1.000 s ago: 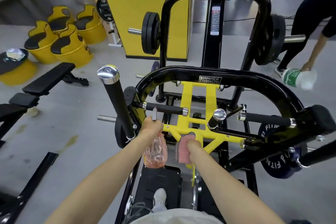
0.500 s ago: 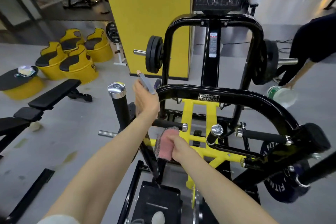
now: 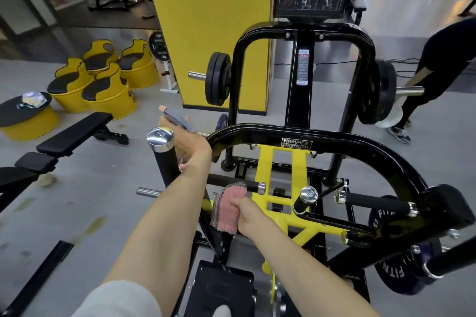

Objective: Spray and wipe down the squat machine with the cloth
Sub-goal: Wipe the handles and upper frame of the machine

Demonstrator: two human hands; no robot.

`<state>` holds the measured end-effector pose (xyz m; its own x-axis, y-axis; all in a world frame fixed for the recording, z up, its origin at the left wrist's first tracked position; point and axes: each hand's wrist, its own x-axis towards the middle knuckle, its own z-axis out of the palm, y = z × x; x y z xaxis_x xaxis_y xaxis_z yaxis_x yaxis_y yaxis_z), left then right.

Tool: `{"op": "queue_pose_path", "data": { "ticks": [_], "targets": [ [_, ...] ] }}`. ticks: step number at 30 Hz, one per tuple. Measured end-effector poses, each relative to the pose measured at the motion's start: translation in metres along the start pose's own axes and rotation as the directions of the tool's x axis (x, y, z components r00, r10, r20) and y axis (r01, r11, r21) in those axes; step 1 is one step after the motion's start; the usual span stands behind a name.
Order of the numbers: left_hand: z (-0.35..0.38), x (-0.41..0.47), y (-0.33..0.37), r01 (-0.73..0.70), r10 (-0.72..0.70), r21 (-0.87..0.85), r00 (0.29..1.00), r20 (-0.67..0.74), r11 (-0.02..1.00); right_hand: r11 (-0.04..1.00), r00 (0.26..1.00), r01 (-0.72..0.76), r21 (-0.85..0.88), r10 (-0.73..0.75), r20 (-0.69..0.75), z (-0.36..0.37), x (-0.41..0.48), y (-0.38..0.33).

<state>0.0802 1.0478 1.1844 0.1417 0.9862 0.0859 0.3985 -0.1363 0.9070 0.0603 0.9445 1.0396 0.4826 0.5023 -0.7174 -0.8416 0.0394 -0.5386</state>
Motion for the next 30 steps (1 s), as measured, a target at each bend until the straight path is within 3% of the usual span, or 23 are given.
{"op": "queue_pose_path", "data": {
  "ticks": [6, 11, 19, 30],
  "targets": [
    [-0.007, 0.005, -0.006, 0.100, -0.100, 0.012, 0.995, 0.009, 0.995, 1.000, 0.998, 0.017, 0.019, -0.016, -0.056, -0.016, 0.003, -0.003],
    [0.000, 0.003, -0.015, 0.150, -0.154, -0.095, 0.987, -0.035, 0.984, 1.000, 0.994, -0.003, 0.015, 0.005, -0.109, -0.021, 0.009, 0.002],
    [0.028, 0.004, -0.068, 0.210, -0.210, -0.002, 0.977, -0.031, 0.978, 1.000, 0.994, -0.026, 0.000, 0.026, -0.105, -0.029, 0.015, 0.008],
    [0.025, 0.012, -0.073, 0.159, -0.163, -0.113, 0.986, -0.024, 0.981, 0.998, 0.982, -0.056, 0.015, 0.058, -0.178, -0.035, 0.023, 0.012]
  ]
}}
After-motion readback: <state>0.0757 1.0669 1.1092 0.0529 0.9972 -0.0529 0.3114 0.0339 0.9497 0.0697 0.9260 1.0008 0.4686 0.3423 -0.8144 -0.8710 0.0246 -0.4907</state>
